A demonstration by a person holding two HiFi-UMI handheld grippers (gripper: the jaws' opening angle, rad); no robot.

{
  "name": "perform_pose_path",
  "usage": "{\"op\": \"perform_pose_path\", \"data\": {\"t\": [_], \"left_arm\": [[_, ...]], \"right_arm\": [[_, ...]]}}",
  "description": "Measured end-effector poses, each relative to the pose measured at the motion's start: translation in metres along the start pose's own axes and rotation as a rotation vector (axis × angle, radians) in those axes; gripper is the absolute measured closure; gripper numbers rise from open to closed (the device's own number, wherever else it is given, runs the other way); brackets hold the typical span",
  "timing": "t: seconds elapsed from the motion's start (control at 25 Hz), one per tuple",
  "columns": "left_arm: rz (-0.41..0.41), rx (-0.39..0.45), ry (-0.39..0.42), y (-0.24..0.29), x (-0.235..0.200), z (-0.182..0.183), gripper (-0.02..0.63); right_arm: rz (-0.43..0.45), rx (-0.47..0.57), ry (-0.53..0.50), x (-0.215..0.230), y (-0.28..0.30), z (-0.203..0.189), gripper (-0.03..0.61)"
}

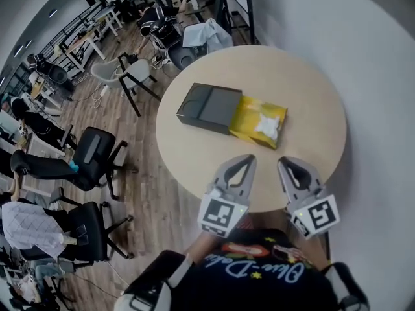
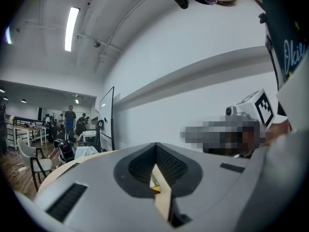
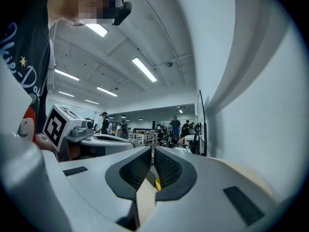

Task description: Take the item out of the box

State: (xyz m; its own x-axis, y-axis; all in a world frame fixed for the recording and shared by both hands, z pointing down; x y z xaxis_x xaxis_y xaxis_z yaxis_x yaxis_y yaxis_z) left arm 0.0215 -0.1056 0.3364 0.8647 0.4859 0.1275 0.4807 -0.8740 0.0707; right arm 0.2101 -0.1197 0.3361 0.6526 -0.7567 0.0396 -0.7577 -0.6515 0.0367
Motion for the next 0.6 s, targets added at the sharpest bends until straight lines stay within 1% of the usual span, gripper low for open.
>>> {"op": "perform_pose_path", "data": {"t": [0.16, 0.28, 0.36, 0.6], "left_arm": [[-0.017, 0.014, -0.002, 0.015, -0.016, 0.0, 0.625], [-0.031, -0.003, 0.007, 0.025, -0.028, -0.003, 0.624], [-0.041, 0.001, 0.02, 0.034, -0.035, -0.004, 0.624], [-0.044, 0.002, -0.018, 0.048, -0.058, -0.014, 0.624]], "right_arm": [[-0.011, 0.009, -0.011, 0.009, 0.019, 0.002, 0.58], [-0.033, -0.014, -0.004, 0.014, 0.029, 0.005, 0.578], [-0.048, -0.027, -0.011, 0.021, 0.035, 0.005, 0.578], [-0.078, -0.085, -0.035, 0.032, 0.057, 0.002, 0.578]]}}
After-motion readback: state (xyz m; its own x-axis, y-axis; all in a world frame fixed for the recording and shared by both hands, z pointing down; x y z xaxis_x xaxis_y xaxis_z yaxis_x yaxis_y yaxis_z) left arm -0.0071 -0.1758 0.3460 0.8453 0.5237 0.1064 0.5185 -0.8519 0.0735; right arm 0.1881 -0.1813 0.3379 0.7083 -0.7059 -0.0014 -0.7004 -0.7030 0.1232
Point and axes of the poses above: the fingertips, and each gripper's own axes: y forward along the fingers, x to its right, z out of its top, the point moved 10 cm from there along -y, backward along the fingers, and after that the axes turned 4 degrees about y, right-handed, at the moved point
